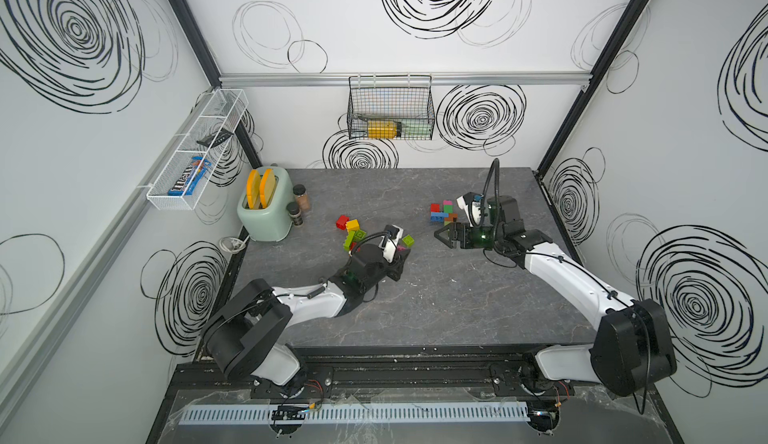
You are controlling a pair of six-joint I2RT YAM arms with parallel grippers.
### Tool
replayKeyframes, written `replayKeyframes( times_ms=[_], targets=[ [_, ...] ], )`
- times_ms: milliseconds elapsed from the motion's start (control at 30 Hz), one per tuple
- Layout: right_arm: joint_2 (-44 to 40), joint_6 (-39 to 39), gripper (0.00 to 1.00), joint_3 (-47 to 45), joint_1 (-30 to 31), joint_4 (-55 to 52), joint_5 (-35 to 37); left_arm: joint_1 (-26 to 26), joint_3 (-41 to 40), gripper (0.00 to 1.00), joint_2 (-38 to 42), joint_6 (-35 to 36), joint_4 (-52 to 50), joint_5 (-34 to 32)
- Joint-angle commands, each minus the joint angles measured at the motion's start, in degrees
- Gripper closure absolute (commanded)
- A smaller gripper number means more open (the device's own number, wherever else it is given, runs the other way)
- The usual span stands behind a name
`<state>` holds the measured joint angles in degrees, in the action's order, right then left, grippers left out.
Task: Assemble the number 4 with lego
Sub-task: Pick up the lego brick from the center of the board.
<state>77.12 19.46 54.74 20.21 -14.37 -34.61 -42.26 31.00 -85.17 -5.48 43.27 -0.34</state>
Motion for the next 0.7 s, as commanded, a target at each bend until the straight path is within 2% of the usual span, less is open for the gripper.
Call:
replayKeyframes(
  times_ms=[0, 133, 233, 400, 667],
  targets=[
    [-0.92, -3.71, 0.16, 1.67, 2.75, -5.72, -8.71, -1.05, -2.52, 0.91, 0.70, 13.56, 17.60, 6.81],
    [-0.45, -5.30, 0.24, 1.44, 5.51, -6.50, -8.26, -1.49, -6.62, 0.91, -1.38, 19.51, 31.68, 14.19],
    [0.47, -5.64, 0.28, 1.56, 5.89, -6.45, -11.56, -1.28, -6.74, 0.91, -4.03, 19.60, 37.43, 18.32],
    [0.41, -5.74, 0.32, 1.91, 6.07, -4.59, -15.01, -1.63, -4.56, 0.94, -5.49, 20.56, 35.60, 20.47],
    [3.06, -8.39, 0.50, 3.36, 7.03, -6.01, -15.05, -1.75, -3.41, 0.95, -5.61, 21.78, 32.36, 21.92]
  ],
)
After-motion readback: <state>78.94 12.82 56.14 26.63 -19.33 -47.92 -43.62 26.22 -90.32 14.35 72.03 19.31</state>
